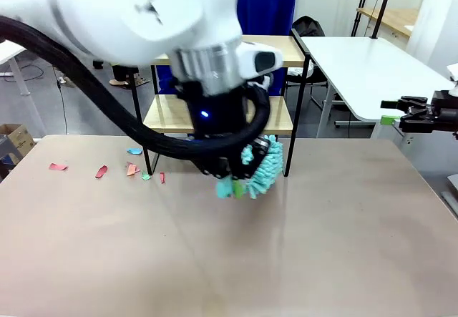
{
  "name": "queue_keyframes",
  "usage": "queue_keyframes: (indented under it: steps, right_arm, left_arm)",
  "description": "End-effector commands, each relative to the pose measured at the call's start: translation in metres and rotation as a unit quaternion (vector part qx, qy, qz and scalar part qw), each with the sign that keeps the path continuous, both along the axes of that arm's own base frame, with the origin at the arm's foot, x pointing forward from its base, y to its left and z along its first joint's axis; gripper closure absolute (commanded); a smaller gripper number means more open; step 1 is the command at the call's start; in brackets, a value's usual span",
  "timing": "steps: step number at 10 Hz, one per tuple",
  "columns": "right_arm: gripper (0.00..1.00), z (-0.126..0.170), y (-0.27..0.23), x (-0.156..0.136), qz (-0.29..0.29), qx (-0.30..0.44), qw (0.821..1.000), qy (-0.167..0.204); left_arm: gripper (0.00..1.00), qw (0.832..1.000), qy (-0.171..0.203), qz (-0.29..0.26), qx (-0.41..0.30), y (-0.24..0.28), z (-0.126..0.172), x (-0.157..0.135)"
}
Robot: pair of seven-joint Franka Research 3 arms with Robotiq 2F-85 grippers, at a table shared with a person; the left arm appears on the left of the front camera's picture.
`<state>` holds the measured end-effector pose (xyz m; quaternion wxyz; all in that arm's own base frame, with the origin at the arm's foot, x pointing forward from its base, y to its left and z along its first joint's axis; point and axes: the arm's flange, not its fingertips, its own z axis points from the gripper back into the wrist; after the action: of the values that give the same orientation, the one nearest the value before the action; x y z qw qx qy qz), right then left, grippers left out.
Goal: Clean the shelf.
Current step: Clean the specific section of the Shelf indicated by the human with the Duster.
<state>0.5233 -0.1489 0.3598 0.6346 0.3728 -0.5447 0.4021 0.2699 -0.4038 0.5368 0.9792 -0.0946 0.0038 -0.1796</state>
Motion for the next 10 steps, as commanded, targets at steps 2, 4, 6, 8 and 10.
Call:
queue_keyframes:
  steps: [2,4,6,8,10]
  right_arm:
    - [0.0,0.004,0.002,0.001,-0.003,-0.01,1.0,0.009]
    - [0.0,0.004,0.002,0.001,-0.003,-0.01,1.0,0.009]
    - [0.0,0.004,0.002,0.001,-0.003,-0.01,1.0,0.009]
    - [0.0,0.004,0.002,0.001,-0.003,-0.01,1.0,0.009]
    - [0.0,0.004,0.002,0.001,-0.003,-0.01,1.0,0.009]
  left_arm:
    - [0.87,0.997,-0.034,0.064,-0.007,-0.039,-0.034,0.009]
    - [0.87,0.994,-0.058,0.093,0.01,-0.062,-0.059,0.017]
    - [0.87,0.989,-0.087,0.118,0.018,-0.076,-0.079,0.024]
    - [0.87,0.981,-0.126,0.147,0.017,-0.083,-0.099,0.042]
    - [0.87,0.976,-0.142,0.165,0.013,-0.088,-0.113,0.062]
